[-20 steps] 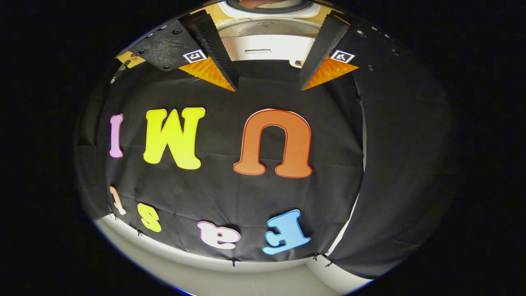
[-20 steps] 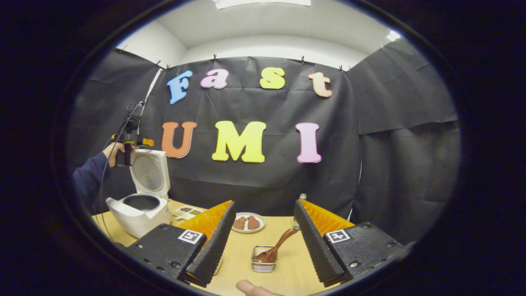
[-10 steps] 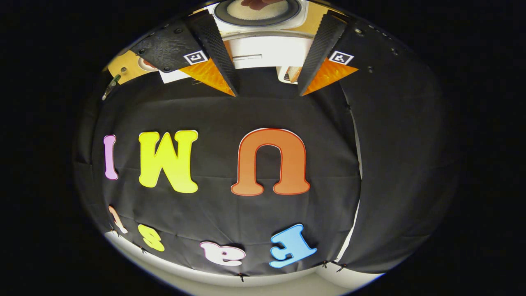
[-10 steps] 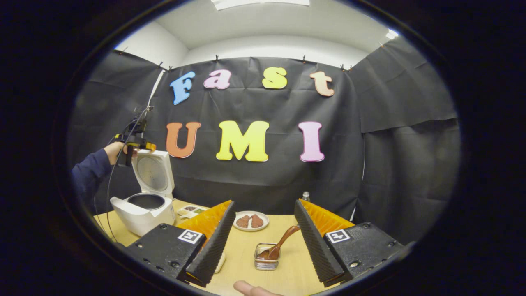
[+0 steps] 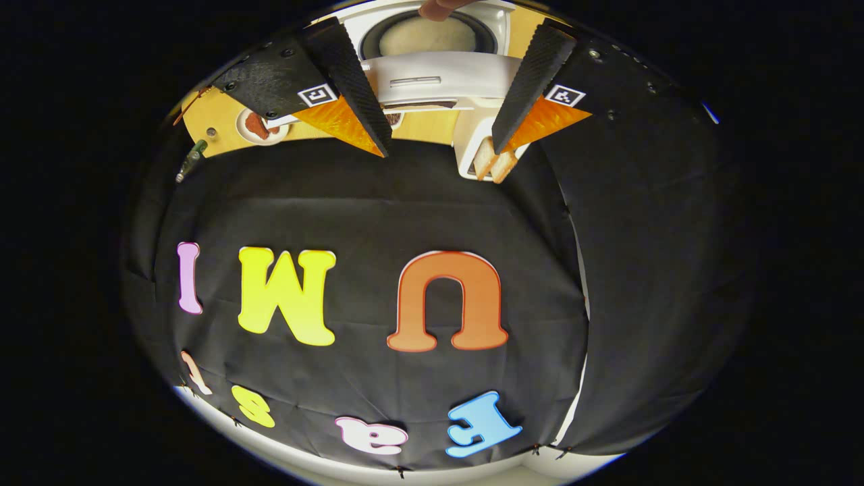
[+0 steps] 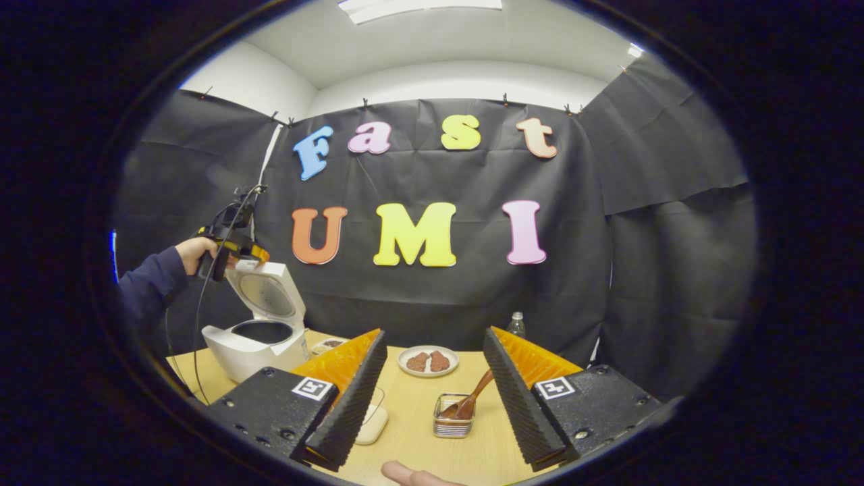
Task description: Close the left gripper, press the button to open the rice cooker; take a wooden spoon from the chopstick holder with the right hand, scoop a spoonful of rice and pour it into the rice cooker, then put the wooden spoon back into the chopstick holder.
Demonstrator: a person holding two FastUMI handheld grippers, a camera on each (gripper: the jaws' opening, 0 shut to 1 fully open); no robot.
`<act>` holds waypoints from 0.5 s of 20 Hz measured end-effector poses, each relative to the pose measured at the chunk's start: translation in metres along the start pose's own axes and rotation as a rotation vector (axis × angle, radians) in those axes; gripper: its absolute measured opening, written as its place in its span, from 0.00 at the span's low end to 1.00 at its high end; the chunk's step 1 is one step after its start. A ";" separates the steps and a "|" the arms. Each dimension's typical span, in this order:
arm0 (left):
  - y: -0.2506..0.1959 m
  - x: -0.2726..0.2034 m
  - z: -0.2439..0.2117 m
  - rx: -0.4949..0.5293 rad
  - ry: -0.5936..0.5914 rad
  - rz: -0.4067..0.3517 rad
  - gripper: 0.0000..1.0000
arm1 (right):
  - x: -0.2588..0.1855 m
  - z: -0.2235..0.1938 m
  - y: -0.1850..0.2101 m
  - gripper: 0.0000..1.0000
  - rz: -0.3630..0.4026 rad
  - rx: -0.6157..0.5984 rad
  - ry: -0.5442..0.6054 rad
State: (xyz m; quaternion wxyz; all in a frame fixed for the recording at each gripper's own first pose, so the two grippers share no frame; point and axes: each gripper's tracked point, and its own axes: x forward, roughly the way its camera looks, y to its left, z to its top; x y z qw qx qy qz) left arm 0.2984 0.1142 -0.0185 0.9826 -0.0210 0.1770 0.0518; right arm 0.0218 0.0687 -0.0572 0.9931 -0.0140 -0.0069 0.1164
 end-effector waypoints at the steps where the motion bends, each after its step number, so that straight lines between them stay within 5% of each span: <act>1: 0.001 -0.006 -0.014 0.008 0.031 0.014 0.96 | 0.000 -0.002 0.001 0.94 0.007 0.009 0.003; 10: -0.015 -0.028 -0.090 0.044 0.111 0.009 0.95 | 0.012 -0.026 0.016 0.94 0.061 0.013 0.037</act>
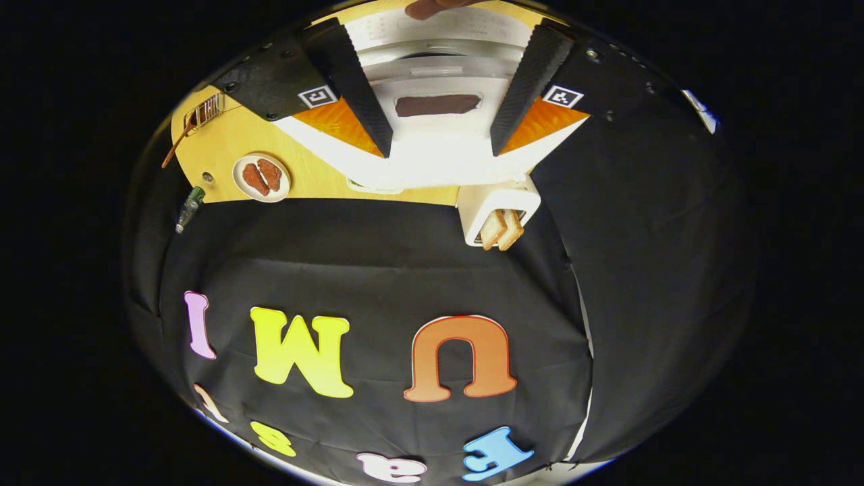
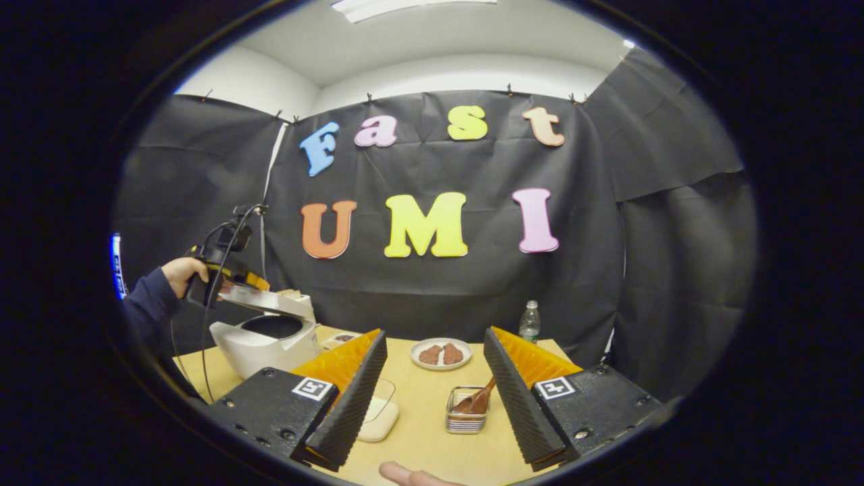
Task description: Close the left gripper, press the button to open the rice cooker; take a wooden spoon from the chopstick holder with the right hand, scoop a spoonful of rice and pour it into the rice cooker, then put the wooden spoon back into the chopstick holder.
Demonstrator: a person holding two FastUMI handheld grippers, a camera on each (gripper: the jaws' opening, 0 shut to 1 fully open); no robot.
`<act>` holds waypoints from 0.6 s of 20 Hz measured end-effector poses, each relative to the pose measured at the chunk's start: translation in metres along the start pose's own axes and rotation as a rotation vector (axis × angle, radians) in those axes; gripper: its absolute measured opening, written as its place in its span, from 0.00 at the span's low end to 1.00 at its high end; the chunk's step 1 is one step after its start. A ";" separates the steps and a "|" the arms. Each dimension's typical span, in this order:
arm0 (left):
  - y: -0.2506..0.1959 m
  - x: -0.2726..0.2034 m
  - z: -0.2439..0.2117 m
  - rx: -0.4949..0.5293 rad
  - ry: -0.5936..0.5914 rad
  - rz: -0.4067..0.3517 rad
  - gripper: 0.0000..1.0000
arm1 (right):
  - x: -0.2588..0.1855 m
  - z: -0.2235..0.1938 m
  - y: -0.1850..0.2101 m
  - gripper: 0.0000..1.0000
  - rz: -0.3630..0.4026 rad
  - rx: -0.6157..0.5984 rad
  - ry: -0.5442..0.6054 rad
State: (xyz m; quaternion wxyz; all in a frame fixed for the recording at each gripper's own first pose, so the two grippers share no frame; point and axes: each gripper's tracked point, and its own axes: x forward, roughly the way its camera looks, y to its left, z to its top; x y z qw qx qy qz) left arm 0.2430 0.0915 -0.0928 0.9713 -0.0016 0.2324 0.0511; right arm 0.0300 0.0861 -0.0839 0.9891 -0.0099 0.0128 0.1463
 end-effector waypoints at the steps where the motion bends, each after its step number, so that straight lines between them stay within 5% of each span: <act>1: 0.000 -0.001 -0.001 0.004 -0.012 0.009 0.95 | 0.002 -0.003 0.002 0.94 0.004 0.002 0.006; 12: -0.006 0.010 -0.046 -0.033 -0.026 -0.029 0.97 | 0.013 -0.027 0.008 0.93 0.007 0.006 0.052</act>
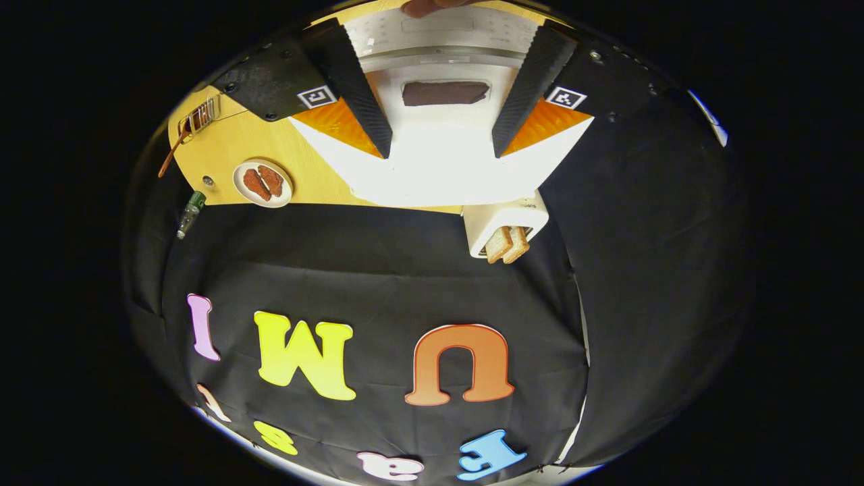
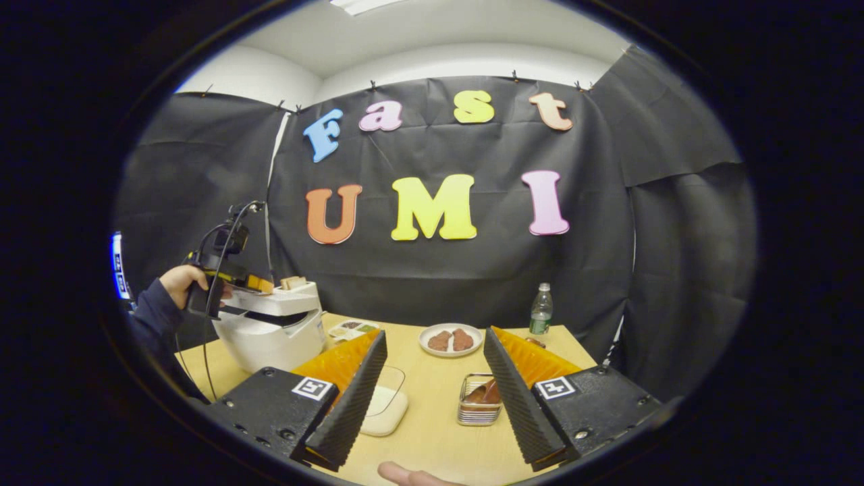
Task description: Close the left gripper, press the button to open the rice cooker; take a wooden spoon from the chopstick holder with the right hand, scoop a spoonful of rice and pour it into the rice cooker, then put the wooden spoon back into the chopstick holder.
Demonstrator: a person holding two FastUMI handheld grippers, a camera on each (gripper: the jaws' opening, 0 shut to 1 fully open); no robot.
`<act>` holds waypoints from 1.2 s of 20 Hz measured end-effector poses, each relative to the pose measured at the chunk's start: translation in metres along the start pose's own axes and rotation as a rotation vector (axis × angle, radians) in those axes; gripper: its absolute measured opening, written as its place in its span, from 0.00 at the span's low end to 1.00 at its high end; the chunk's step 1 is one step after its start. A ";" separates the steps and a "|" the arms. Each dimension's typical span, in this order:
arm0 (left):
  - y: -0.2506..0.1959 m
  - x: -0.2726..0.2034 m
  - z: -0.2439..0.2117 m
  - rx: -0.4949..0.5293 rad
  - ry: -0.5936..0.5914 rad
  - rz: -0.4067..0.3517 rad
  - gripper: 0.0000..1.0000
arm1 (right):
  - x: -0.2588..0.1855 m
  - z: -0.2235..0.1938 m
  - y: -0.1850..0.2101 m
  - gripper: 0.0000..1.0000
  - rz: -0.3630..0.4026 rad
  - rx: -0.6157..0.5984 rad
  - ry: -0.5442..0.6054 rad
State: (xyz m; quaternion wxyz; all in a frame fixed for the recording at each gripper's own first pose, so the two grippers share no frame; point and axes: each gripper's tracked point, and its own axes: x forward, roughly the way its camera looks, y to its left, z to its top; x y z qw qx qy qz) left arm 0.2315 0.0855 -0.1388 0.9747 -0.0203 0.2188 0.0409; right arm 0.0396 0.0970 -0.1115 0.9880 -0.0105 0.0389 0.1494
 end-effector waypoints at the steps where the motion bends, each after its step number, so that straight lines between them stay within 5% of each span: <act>1: 0.001 0.002 -0.007 0.001 0.005 0.003 0.98 | 0.001 0.000 -0.003 0.94 -0.011 -0.001 0.002; 8: 0.000 0.002 -0.027 -0.021 -0.028 0.031 0.98 | 0.004 -0.012 -0.007 0.94 -0.030 -0.021 0.030; 18: -0.002 -0.008 -0.031 0.007 -0.255 0.034 0.98 | 0.015 -0.024 -0.020 0.94 -0.060 -0.033 0.031; 24: -0.005 -0.024 -0.044 -0.019 -0.231 -0.012 0.98 | 0.017 -0.027 -0.012 0.94 -0.026 -0.013 0.040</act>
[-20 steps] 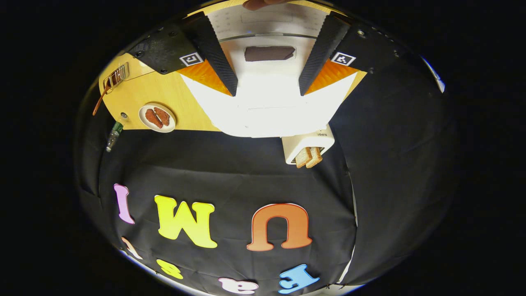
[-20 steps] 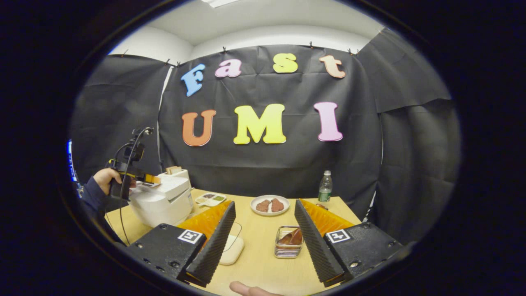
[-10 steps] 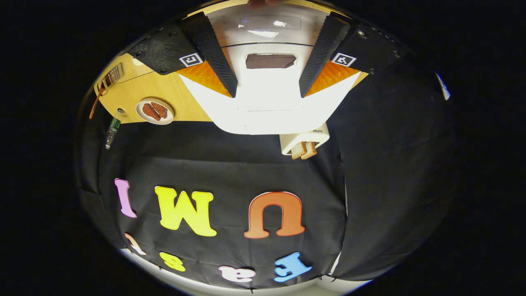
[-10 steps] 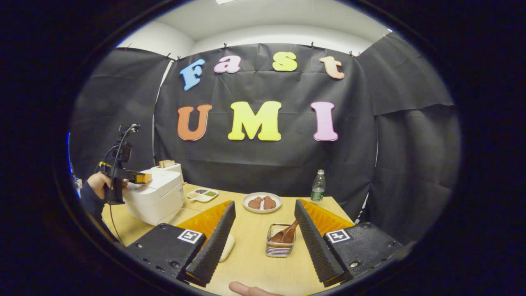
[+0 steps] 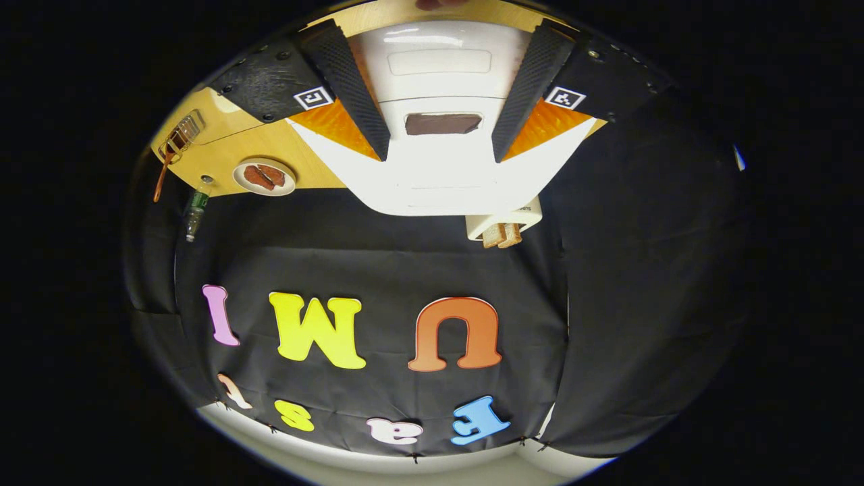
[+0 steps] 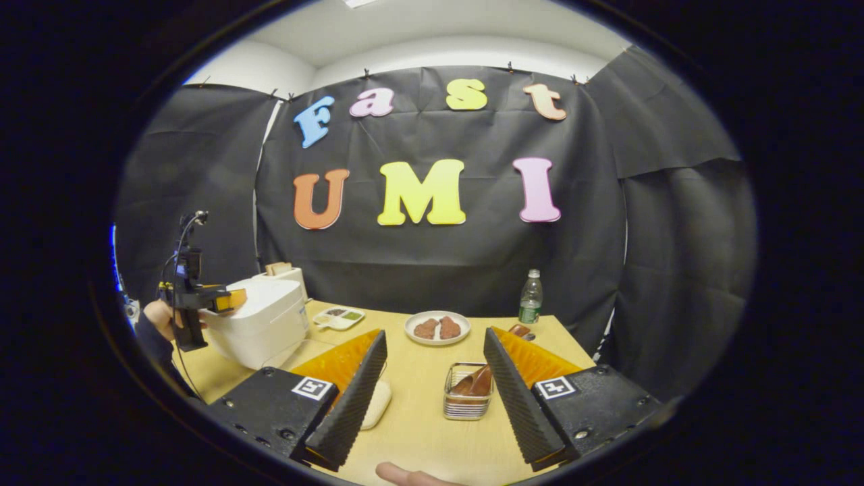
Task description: Close the left gripper, press the button to open the rice cooker; take a wooden spoon from the chopstick holder with the right hand, scoop a spoonful of rice and pour it into the rice cooker, then put the wooden spoon back into the chopstick holder.
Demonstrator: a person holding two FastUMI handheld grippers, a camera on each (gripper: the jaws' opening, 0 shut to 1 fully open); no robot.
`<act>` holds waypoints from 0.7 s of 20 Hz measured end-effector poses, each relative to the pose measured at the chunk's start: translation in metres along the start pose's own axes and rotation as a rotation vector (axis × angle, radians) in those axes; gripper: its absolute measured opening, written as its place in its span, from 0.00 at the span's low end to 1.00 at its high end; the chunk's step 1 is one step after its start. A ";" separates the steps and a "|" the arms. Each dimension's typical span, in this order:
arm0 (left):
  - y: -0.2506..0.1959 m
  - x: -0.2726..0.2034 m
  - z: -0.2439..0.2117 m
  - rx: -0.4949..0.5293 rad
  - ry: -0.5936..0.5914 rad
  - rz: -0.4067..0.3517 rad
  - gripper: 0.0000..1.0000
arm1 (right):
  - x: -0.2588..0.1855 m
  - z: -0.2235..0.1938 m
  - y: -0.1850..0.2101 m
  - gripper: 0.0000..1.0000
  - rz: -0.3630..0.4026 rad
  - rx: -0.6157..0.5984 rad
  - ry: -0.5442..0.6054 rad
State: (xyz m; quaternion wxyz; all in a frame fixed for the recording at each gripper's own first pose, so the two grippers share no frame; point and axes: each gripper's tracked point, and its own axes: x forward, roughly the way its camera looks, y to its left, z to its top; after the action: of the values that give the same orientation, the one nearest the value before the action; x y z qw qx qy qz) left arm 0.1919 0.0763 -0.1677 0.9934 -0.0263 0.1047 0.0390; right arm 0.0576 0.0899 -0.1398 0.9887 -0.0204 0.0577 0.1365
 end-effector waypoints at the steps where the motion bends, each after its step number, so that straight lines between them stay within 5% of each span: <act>1: -0.001 -0.005 0.000 -0.006 0.007 -0.007 0.99 | 0.000 0.000 0.001 0.94 0.002 0.000 -0.003; 14: -0.016 -0.059 0.030 -0.038 -0.048 0.025 0.95 | -0.016 0.006 -0.003 0.93 -0.025 0.007 -0.024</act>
State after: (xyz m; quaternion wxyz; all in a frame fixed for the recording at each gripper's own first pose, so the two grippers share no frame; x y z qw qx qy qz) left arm 0.1422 0.0581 -0.1256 0.9944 -0.0430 0.0803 0.0540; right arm 0.0443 0.0828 -0.1324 0.9911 -0.0160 0.0461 0.1242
